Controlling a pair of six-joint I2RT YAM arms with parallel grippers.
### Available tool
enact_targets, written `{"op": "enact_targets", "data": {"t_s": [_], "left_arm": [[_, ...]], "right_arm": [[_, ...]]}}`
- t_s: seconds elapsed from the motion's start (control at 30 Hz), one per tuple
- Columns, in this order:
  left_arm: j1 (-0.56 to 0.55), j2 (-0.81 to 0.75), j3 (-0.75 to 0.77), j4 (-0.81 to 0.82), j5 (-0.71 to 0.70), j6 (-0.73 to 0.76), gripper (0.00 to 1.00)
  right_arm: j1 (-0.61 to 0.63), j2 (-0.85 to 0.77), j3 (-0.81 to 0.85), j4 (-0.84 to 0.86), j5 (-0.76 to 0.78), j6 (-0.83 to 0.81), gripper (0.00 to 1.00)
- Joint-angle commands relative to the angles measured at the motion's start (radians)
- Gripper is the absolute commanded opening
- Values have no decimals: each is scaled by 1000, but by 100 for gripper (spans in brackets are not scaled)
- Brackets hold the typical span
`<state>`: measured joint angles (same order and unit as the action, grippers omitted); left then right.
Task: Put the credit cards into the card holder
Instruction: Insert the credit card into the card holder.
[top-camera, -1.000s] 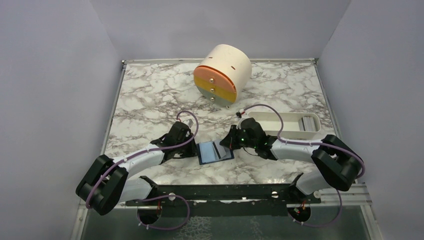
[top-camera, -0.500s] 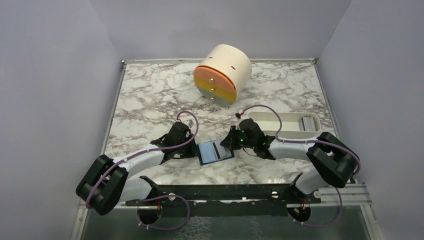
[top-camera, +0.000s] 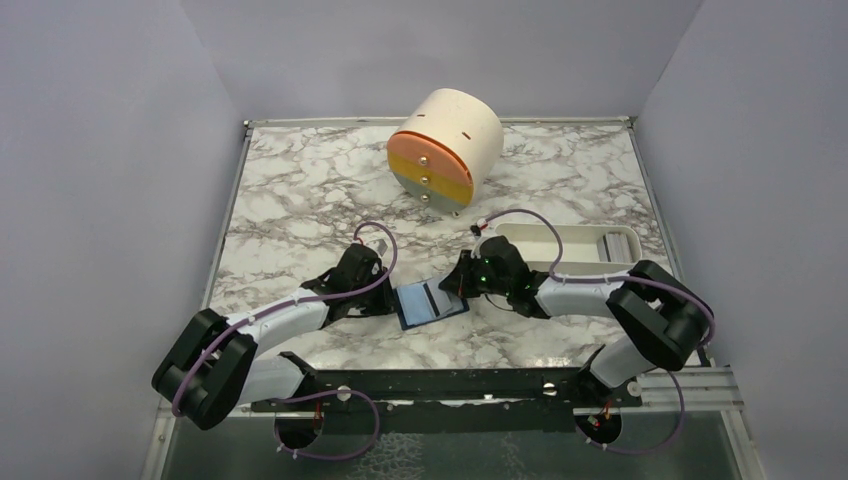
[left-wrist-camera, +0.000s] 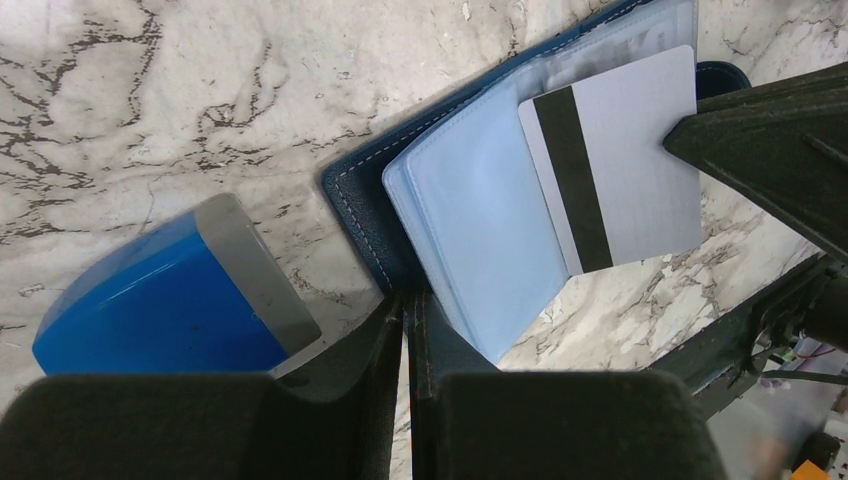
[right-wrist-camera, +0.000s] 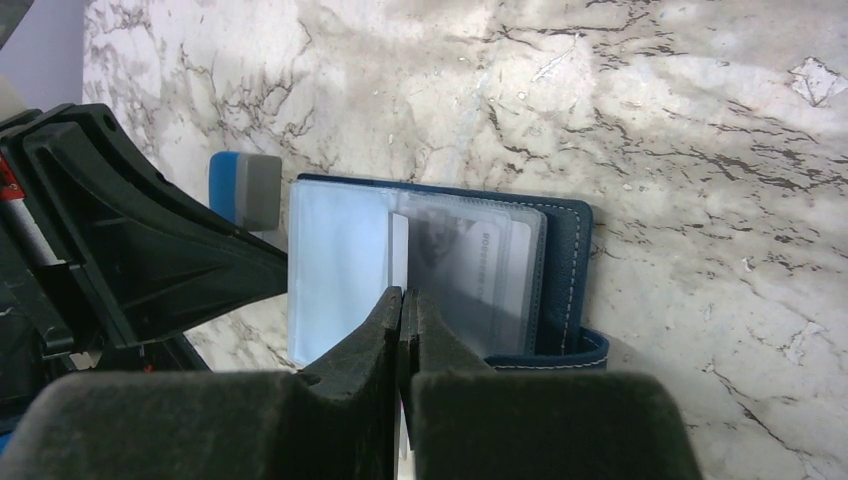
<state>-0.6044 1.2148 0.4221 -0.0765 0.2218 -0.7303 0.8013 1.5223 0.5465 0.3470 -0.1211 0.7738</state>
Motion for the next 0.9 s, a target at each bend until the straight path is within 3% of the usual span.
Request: {"op": "enact_targets", "data": {"t_s": [0.0, 0.87], "left_arm": [[-5, 20, -18, 10, 17, 12, 10], [-5, 19, -8, -15, -12, 20, 10]], "right_arm": [[-20, 36, -30, 72, -66, 12, 1], [-71, 69, 22, -40, -125, -24, 1]]}}
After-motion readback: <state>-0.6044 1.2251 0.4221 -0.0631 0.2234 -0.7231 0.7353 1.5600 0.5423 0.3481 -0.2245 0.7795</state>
